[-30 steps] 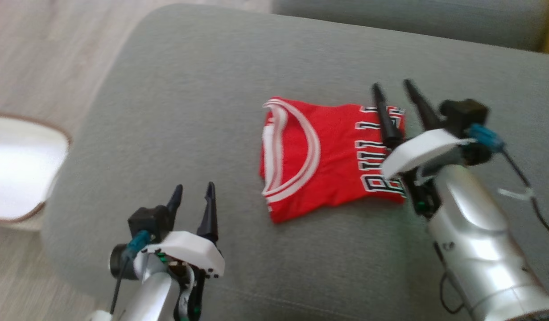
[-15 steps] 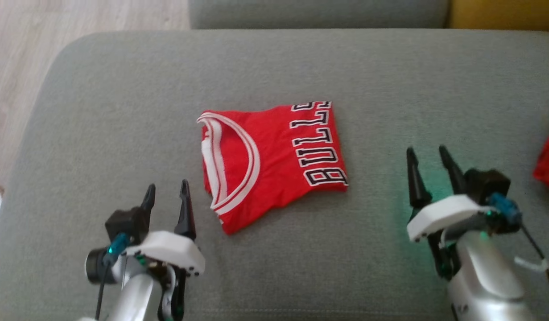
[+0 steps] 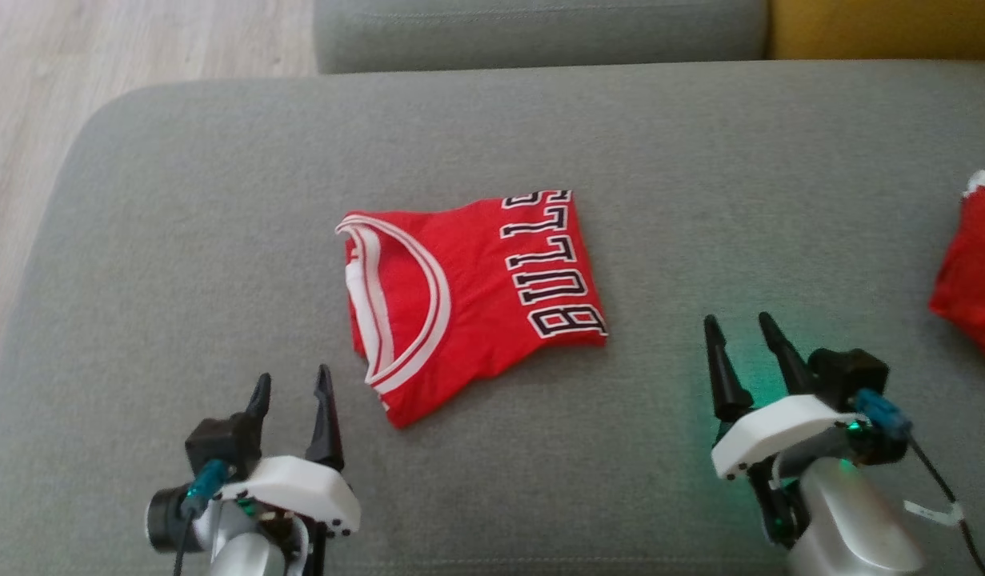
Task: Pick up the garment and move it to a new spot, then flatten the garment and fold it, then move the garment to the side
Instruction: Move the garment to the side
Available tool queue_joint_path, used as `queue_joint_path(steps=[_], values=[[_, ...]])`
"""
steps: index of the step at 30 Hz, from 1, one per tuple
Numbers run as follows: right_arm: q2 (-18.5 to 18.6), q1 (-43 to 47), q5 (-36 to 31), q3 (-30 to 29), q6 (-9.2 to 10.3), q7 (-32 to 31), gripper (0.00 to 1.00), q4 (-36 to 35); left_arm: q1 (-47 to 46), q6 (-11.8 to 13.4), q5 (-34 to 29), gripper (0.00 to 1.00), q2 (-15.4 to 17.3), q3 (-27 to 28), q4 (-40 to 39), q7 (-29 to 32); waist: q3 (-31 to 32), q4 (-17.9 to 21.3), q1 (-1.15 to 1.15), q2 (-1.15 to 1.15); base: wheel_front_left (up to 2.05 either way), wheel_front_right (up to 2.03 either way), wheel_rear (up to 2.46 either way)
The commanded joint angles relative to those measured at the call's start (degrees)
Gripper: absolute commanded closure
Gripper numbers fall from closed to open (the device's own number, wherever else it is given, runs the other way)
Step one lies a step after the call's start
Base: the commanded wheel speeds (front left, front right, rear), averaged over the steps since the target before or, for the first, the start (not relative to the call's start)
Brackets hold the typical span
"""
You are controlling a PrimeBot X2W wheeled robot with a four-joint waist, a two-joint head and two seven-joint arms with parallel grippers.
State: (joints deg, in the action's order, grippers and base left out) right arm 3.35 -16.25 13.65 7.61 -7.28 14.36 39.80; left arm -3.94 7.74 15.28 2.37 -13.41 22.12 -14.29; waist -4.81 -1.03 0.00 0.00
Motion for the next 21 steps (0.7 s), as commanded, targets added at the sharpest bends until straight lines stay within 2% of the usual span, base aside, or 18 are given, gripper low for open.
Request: queue_joint_path(steps=[1, 8, 11, 14, 16, 17, 18, 19, 20, 21], values=[[-0.46, -2.42, 0.76, 2.26, -0.21, 0.63, 0.00, -0.98, -2.90, -0.14, -0.11, 0.00, 0.51, 1.42, -2.09, -0.71, -0.84, -1.05, 0.00, 0.00, 0.00, 0.00, 0.00], [-0.46, -9.54, 3.60, 7.68, -0.21, 0.63, 0.00, 4.75, -5.12, -0.33, 0.97, 0.00, 0.51, -2.35, -2.31, -0.71, -4.40, -7.77, 0.00, 0.00, 0.00, 0.00, 0.00], [-0.46, -13.45, 3.84, 8.09, -0.21, 0.63, 0.00, 8.53, -5.34, -0.31, 1.29, 0.00, 0.51, -3.85, -2.27, -0.71, -5.55, -11.23, 0.00, 0.00, 0.00, 0.00, 0.00], [-0.46, -16.88, 2.93, 7.20, -0.21, -0.49, 0.00, 14.34, -5.32, -0.12, 1.44, 0.00, 0.51, -4.51, -2.29, -0.71, -6.48, -13.76, 0.00, 0.00, 0.00, 0.00, 0.00], [-0.46, -19.21, 1.90, 5.65, -0.21, -2.47, 0.00, 20.75, -5.23, -0.05, 1.60, 0.00, 0.51, -4.68, -2.39, -0.71, -7.01, -15.42, 0.00, 0.00, 0.00, 0.00, 0.00], [-0.46, -19.69, 2.09, 5.12, -0.21, -2.89, 0.05, 22.47, -5.21, -0.13, 1.60, 0.00, 0.51, -4.64, -2.41, -0.71, -7.10, -15.68, 0.00, 0.00, 0.00, 0.00, 0.00], [-0.46, -20.08, 1.71, 5.19, -0.21, -3.32, 0.51, 24.04, -5.16, -0.17, 1.56, 0.00, 0.51, -4.54, -2.42, -0.71, -7.11, -15.78, 0.00, 0.00, 0.00, 0.00, 0.00], [-0.46, -20.30, 1.92, 5.45, -0.21, -3.37, 0.92, 24.98, -5.09, -0.19, 1.50, 0.00, 0.51, -4.41, -2.44, -0.71, -7.11, -15.76, 0.00, 0.00, 0.00, 0.00, 0.00], [-0.46, -20.33, 2.95, 5.89, -0.21, -3.15, 1.00, 25.23, -5.00, -0.16, 1.41, 0.00, 0.51, -4.18, -2.45, -0.71, -7.08, -15.54, 0.00, 0.00, 0.00, 0.00, 0.00], [-0.46, -20.33, 2.95, 5.89, -0.21, -3.15, 1.00, 25.23, -5.00, -0.16, 1.41, 0.00, 0.51, -4.18, -2.45, -0.71, -7.08, -15.54, 0.00, 0.00, 0.00, 0.00, 0.00]])
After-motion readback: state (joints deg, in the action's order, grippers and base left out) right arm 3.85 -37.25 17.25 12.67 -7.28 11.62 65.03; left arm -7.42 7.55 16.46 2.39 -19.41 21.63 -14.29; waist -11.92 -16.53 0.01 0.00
